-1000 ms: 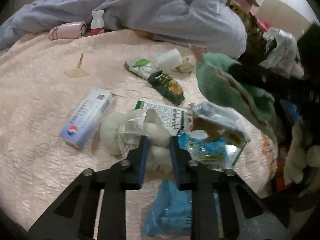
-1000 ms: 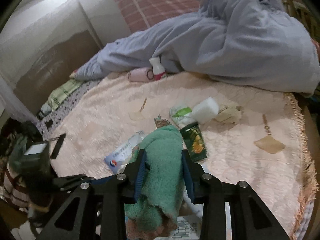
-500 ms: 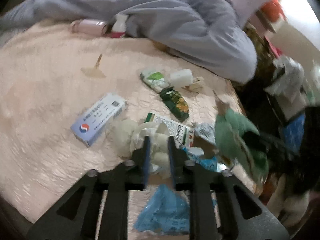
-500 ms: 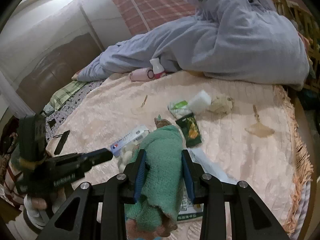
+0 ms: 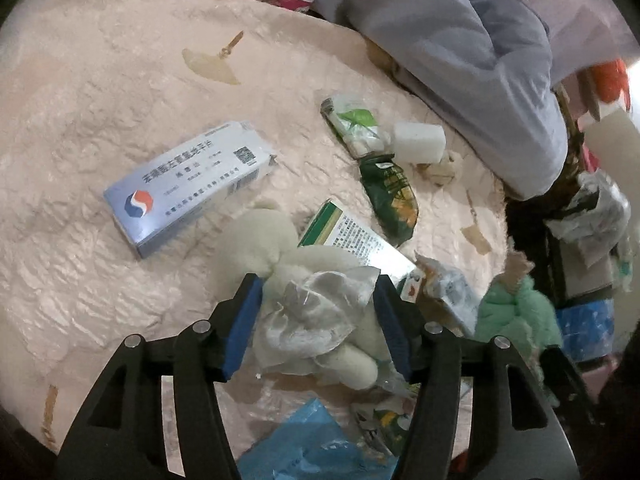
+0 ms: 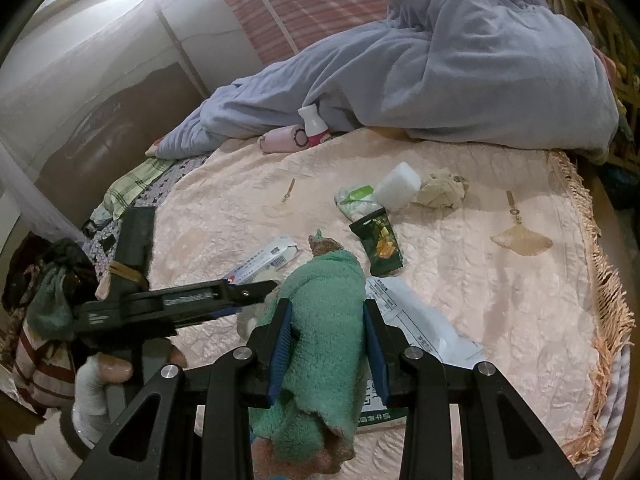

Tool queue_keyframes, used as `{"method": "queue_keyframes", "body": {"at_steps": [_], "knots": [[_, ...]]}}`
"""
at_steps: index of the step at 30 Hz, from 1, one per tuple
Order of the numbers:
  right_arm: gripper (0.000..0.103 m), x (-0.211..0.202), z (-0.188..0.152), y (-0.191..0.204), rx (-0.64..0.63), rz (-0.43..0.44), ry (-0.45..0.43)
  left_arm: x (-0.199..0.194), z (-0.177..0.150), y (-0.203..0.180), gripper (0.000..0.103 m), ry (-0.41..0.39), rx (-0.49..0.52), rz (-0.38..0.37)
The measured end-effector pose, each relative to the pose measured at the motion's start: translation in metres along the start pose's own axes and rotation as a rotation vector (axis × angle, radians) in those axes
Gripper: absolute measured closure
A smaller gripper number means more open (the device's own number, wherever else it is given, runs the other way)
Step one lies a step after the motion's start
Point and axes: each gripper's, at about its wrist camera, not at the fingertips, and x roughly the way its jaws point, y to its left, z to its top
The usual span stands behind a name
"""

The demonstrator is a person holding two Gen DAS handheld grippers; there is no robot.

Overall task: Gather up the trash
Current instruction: 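Grasp the white plush toy with plastic wrap with the left gripper while right holds towel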

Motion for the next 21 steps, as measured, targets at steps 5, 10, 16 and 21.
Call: {"method": "queue_keyframes", "body": {"at_steps": [5,10,16,21], "knots": [[0.069,-0.004,-0.001,0.001,-0.004,0.004,-0.010,-0.008,-0.001,-0.005,0.069,-0.004,0.037,-0.004],[0.069,-0.018,-0.003,0.002,-0.003,0.007,-0.037,-0.042,0.000,-0.021,0.103,-0.056,0.122,-0.045],[0.069,-0.040,-0.006,0.000,0.010,0.007,-0.078,-0.076,-0.003,-0.048,0.103,-0.122,0.217,-0.041],[0.069,-0.047,-0.010,-0.007,0.033,0.005,-0.078,-0.050,-0.003,-0.034,0.067,-0.066,0.149,-0.020]]}}
